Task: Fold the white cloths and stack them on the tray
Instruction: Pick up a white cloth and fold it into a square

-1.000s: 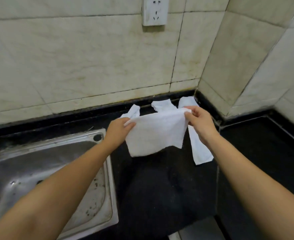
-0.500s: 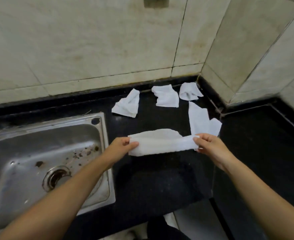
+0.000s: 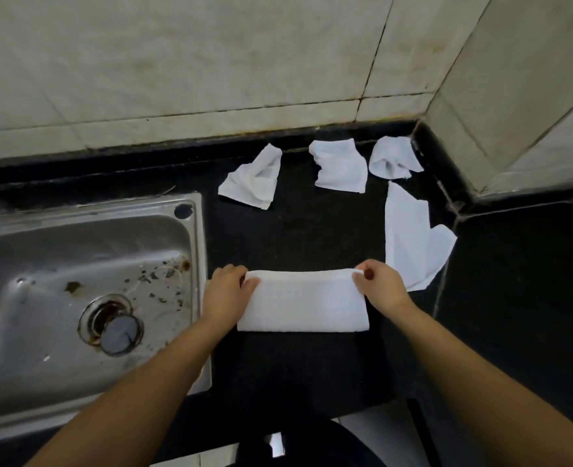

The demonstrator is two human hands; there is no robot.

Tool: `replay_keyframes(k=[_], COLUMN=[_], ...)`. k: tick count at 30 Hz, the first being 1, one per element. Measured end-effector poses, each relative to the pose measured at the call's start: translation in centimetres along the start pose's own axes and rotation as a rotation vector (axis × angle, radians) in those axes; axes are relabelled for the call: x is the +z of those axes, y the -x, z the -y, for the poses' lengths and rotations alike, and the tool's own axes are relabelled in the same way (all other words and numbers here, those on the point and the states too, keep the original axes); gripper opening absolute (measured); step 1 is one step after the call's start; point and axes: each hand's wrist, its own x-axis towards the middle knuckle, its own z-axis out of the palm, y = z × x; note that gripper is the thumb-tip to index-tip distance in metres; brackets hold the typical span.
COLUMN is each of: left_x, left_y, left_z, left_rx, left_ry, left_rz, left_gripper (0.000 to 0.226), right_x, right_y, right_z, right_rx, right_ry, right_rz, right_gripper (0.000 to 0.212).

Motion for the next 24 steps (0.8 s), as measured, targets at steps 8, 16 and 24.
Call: replay_keyframes(k=[8, 16, 24], left_x=[1.9, 2.9, 1.2], left_y=[1.8, 5.6, 4.6], left_z=[0.5, 1.7, 0.6], left_rx=[-0.159, -0.047, -0.043], left_ry=[-0.027, -0.377, -0.182], left_rz=[-0.179, -0.199, -0.058], left_gripper=[0.032, 0.051, 0.032], right_x=[1.7, 10.4, 6.1], right_y=[-1.6, -1.4, -0.7], right_z=[3.5, 12.4, 12.5], right_rx=[-0.263, -0.557, -0.395], right_ry=[0.522, 0.690, 0.236], right_rz=[-0.082, 0.301, 0.462], right_gripper=[0.037, 0.040, 0.023])
